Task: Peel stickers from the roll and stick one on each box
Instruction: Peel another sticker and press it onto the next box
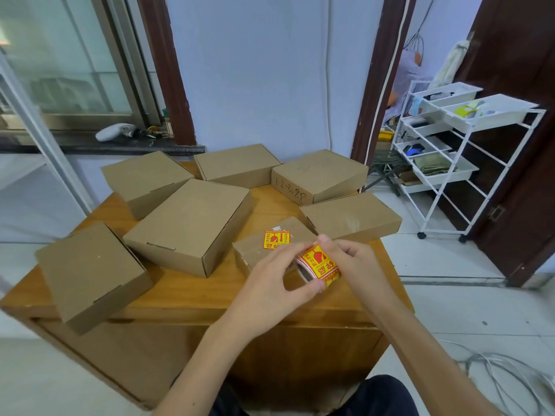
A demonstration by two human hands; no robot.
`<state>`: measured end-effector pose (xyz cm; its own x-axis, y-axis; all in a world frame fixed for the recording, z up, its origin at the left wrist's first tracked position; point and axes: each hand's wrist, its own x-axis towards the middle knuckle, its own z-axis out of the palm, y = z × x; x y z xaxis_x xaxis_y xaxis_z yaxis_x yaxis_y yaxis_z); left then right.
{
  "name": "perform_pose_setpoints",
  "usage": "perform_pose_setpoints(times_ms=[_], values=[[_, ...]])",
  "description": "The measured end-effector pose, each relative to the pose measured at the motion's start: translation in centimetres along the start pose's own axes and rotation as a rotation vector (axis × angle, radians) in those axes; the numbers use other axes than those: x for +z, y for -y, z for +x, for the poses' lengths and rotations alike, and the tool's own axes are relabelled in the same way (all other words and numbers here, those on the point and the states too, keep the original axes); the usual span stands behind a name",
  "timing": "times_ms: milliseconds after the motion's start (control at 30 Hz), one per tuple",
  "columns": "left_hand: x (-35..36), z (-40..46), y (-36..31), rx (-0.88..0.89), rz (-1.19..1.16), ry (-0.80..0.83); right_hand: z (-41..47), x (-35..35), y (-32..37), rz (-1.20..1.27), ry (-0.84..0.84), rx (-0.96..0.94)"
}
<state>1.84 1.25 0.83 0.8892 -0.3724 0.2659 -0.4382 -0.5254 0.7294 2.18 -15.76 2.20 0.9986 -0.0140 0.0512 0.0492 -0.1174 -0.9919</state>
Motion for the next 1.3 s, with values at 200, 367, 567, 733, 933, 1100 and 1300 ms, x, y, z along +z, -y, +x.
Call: perform_pose_setpoints(times_ms=[200, 367, 567, 733, 933, 1100, 1300], values=[[-0.2, -0.2, 0.3, -0.102, -0.163, 0.005, -1.2, -1.7, 0.3, -0.043, 0.164, -0.040], [0.5, -0.1, 0.6, -0.122, -0.290, 0.011, -1.7, -2.1, 0.3, -0.101, 0.196, -0.084], [0.8, 0.1, 0.6, -0.096, -0.173, -0.025, -1.7, -2.8, 0.2, -0.168, 0.192, -0.116], [0.6, 0.2, 0.8, 0.030, 0.007, -0.097, -1.6, -2.5, -0.4, -0.156, 0.209, -0.109], [0.5, 0.1, 0.9, 0.054, 0.060, -0.117, -1.3, -2.1, -0.7, -0.192, 0.202, -0.105], [0.6, -0.1, 1.0, 0.044, 0.044, -0.147, -1.0, -1.9, -0.9, -0.232, 0.202, -0.091], [0.3, 0.0, 1.1, 0.076, 0.045, -0.163, -1.0, -1.8, -0.8, -0.283, 0.197, -0.076]])
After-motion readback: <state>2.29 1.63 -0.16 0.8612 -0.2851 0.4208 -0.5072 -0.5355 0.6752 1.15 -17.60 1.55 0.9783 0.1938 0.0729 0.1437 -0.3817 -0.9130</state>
